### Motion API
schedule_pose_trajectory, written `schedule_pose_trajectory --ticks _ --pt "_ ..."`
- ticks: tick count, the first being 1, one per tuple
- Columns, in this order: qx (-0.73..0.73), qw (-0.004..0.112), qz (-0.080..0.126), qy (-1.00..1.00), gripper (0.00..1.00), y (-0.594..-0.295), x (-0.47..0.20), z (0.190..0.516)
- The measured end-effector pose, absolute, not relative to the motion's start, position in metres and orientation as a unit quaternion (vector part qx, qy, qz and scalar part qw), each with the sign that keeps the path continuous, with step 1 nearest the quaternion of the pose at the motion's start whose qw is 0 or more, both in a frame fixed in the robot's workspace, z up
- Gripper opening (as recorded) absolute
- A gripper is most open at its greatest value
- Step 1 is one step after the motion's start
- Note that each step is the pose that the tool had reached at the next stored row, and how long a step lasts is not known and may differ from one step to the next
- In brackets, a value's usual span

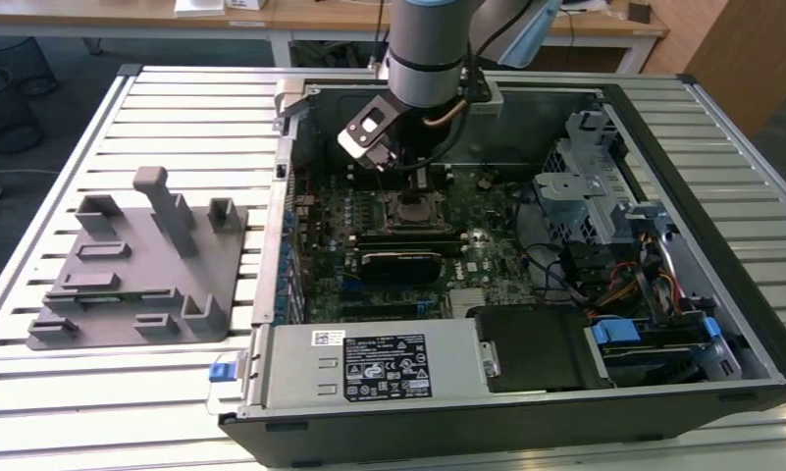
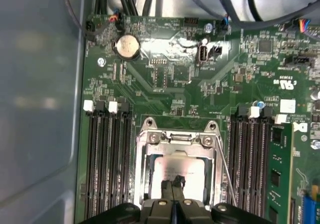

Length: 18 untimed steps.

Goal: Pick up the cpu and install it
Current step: 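Close the cpu cover, then install the first cpu locking lever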

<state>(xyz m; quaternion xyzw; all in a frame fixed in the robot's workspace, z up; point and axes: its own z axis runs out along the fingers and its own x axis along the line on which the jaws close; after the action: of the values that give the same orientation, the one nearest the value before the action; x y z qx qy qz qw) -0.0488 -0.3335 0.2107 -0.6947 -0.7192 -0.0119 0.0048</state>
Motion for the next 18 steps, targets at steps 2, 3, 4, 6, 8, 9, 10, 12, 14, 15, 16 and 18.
schedule_pose_trajectory --ticks 2,3,4,6,8,9,10,12,14,15,16,18 --pt "-0.695 0.005 -0.012 -0.719 0.11 -0.3336 -0.0488 0.2108" --pt "-0.695 0.005 -0.012 -0.719 0.11 -0.3341 -0.0488 0.2109" --pt "-0.695 0.005 -0.012 -0.719 0.11 -0.3349 -0.0488 0.211" --pt "-0.695 0.005 -0.012 -0.719 0.11 -0.3365 -0.0488 0.2109" --pt "-0.695 0.005 -0.012 -0.719 0.11 -0.3381 -0.0488 0.2109" --pt "-0.695 0.005 -0.012 -0.719 0.11 -0.3389 -0.0488 0.2109" --pt "-0.695 0.005 -0.012 -0.719 0.11 -0.3396 -0.0488 0.2109" --pt "-0.695 0.005 -0.012 -0.719 0.11 -0.3405 -0.0486 0.2109" --pt "-0.695 0.005 -0.012 -0.719 0.11 -0.3407 -0.0486 0.2109" --pt "-0.695 0.005 -0.012 -0.719 0.11 -0.3407 -0.0486 0.2109" --pt "-0.695 0.005 -0.012 -0.719 0.11 -0.3408 -0.0486 0.2109" --pt "-0.695 0.005 -0.012 -0.719 0.11 -0.3408 -0.0486 0.2116"
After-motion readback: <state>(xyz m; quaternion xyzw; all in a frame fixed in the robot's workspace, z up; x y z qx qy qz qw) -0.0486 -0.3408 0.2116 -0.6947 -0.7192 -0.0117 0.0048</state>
